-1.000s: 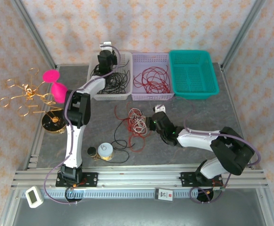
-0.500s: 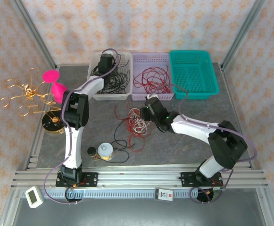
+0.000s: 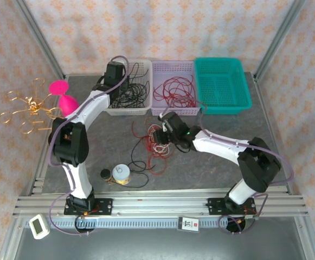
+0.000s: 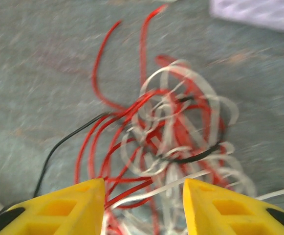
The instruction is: Untangle the cables
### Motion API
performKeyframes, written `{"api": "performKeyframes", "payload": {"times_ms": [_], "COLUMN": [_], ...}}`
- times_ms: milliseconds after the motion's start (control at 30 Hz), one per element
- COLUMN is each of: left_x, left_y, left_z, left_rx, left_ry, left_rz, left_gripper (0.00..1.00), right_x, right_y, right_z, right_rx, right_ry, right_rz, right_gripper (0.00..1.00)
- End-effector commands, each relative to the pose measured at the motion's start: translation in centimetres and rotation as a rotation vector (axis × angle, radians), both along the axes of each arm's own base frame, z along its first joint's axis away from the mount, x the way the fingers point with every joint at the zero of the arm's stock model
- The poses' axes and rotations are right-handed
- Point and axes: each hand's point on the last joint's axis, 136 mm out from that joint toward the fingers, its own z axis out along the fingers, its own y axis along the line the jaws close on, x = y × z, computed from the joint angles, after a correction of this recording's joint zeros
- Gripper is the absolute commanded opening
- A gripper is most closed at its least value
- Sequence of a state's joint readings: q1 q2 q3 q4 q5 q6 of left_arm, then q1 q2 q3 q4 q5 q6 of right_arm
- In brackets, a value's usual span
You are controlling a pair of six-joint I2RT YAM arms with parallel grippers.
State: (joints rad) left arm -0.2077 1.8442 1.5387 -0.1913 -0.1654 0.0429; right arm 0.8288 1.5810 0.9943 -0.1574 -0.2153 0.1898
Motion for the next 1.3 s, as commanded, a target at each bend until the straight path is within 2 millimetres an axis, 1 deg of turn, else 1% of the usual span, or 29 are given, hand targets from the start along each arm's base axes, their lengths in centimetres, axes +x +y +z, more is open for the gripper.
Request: {"api": "performKeyframes", "payload": {"times_ms": [0,33,133,200,300,367,433,500,567,600,633,700,767,833,900,967,1000,1100,1167,1267], "left_x": [-2.6,-3.4,-5.9,-7.7,-10.2,-11.3,-12.3,-12.9,-13.4,-13.6,-13.8,-14.2,-14.7,-15.4,-16.3,-17.3,-17.9,-19.2,-20.0,-21.2], "left_y": [0.2,-0.1,-0.8,-1.2,-1.6,-1.6,-1.4,-1.2,-1.3,-1.3,-1.4,-1.7,-2.5,-3.5,-4.2,-4.6,-4.7,-5.5,-6.1,-8.2], "left_z": [0.5,0.8,1.5,1.7,1.3,1.1,0.8,0.7,0.7,0.8,0.7,0.5,-0.2,-1.3,-2.8,-4.5,-5.2,-7.4,-8.8,-11.1], "left_rx": [-0.021,-0.045,-0.128,-0.176,-0.238,-0.255,-0.257,-0.258,-0.261,-0.264,-0.270,-0.290,-0.317,-0.324,-0.311,-0.308,-0.319,-0.362,-0.383,-0.397], "left_ry": [0.006,-0.001,-0.037,-0.055,-0.055,-0.047,-0.043,-0.042,-0.041,-0.044,-0.046,-0.043,-0.020,0.024,0.076,0.118,0.132,0.153,0.161,0.216], "left_rz": [-0.007,-0.024,-0.064,-0.090,-0.119,-0.119,-0.118,-0.116,-0.121,-0.126,-0.132,-0.149,-0.184,-0.220,-0.235,-0.229,-0.226,-0.210,-0.188,-0.227], "left_gripper": [0.66,0.66,0.67,0.67,0.67,0.67,0.67,0.66,0.65,0.65,0.64,0.62,0.58,0.55,0.54,0.54,0.54,0.54,0.54,0.51], "right_x": [-5.2,-7.1,-10.5,-10.9,-11.5,-11.8,-11.7,-11.1,-9.5,-8.3,-7.2,-6.0,-5.3,-4.6,-4.2,-3.6,-3.2,-1.7,-1.1,-0.7], "right_y": [3.1,3.8,4.4,4.9,7.0,7.9,8.3,8.1,7.0,6.0,4.9,3.3,2.3,1.8,1.8,1.5,1.1,-1.5,-3.3,-5.5], "right_z": [0.0,-0.3,-1.6,-1.7,-0.3,0.0,-0.2,-0.2,-0.4,-0.5,-0.8,-1.0,-1.6,-2.1,-2.7,-3.9,-4.9,-7.6,-8.5,-8.8], "right_rx": [0.034,0.027,0.034,0.064,0.155,0.176,0.155,0.125,0.055,-0.002,-0.059,-0.107,-0.111,-0.112,-0.106,-0.112,-0.130,-0.196,-0.218,-0.246], "right_ry": [0.015,0.002,-0.040,-0.064,-0.123,-0.156,-0.160,-0.169,-0.190,-0.206,-0.215,-0.208,-0.150,-0.087,-0.051,-0.037,-0.030,-0.009,-0.009,-0.018], "right_rz": [0.201,0.300,0.488,0.526,0.600,0.636,0.651,0.621,0.531,0.450,0.380,0.274,0.191,0.101,0.039,-0.013,-0.041,-0.158,-0.215,-0.258], "right_gripper": [0.47,0.49,0.53,0.55,0.56,0.56,0.53,0.48,0.42,0.36,0.34,0.34,0.35,0.36,0.40,0.43,0.43,0.42,0.41,0.40]}}
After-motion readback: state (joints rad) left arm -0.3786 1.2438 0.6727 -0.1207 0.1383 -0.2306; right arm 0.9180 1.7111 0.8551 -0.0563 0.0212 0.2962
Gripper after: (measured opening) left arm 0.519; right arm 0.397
